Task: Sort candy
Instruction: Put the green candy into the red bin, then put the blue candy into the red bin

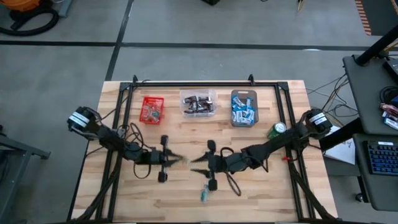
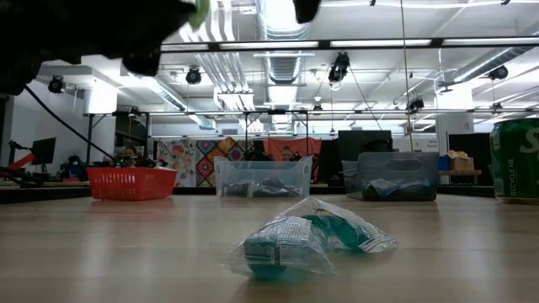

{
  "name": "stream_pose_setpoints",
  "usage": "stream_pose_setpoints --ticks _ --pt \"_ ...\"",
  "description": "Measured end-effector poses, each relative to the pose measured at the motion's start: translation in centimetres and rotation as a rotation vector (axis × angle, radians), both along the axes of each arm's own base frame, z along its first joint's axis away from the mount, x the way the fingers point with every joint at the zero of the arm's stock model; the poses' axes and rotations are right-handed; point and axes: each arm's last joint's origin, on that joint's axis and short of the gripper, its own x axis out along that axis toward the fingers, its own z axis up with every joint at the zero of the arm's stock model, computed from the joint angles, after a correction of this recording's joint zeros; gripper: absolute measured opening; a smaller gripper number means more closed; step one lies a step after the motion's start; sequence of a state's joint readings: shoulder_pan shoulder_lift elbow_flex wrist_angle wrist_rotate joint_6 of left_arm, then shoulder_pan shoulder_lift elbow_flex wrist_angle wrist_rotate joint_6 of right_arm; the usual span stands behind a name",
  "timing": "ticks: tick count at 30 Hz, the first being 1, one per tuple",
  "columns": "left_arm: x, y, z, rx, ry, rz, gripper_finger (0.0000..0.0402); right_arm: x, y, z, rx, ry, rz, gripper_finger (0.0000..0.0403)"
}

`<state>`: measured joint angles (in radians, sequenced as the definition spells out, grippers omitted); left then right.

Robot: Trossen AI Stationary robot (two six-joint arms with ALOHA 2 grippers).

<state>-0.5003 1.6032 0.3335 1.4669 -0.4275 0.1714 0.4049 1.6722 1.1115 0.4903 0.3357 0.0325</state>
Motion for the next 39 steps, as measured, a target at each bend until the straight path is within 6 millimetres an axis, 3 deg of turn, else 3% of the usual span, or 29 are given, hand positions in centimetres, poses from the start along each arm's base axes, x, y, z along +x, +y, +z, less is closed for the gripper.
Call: stream_pose_setpoints --ticks 4,9,13,17,22,27,32,39 --pt "-1.7 2.4 -0.1 0.034 0.114 0.343 0.0001 -0.5 -0.9 0.4 0.009 0.107 -0.229 0.0168" --pt "-3.8 7.4 -0.1 0.141 0.312 0.955 0.0000 -0.9 -1.7 0.3 0.023 0.199 -0.357 0.0201" --pt "-4.7 11.7 1.2 0.132 0.376 1.168 0.0000 -0.9 -1.9 0.2 0.030 0.203 -0.363 0.0207" --pt "-5.5 16.0 2.1 0.057 0.494 1.209 0.0000 -0.8 -2.1 0.1 0.027 0.209 -0.372 0.0206" --pt "-7.3 19.7 1.9 -0.329 0.817 1.033 0.0000 -0.8 -2.3 -0.1 0.019 0.226 -0.374 0.0206" --pt "-8.6 20.7 1.9 -0.521 1.037 1.104 0.0000 -0.9 -2.3 -0.2 0.018 0.234 -0.366 0.0206" --pt "-8.1 21.2 1.9 -0.445 1.085 1.186 0.0024 -0.9 -2.3 -0.3 0.016 0.248 -0.369 0.0206" --pt "-7.2 21.9 2.0 -0.401 1.118 1.192 0.0095 -0.9 -2.2 -0.4 0.075 0.256 -0.356 0.0206"
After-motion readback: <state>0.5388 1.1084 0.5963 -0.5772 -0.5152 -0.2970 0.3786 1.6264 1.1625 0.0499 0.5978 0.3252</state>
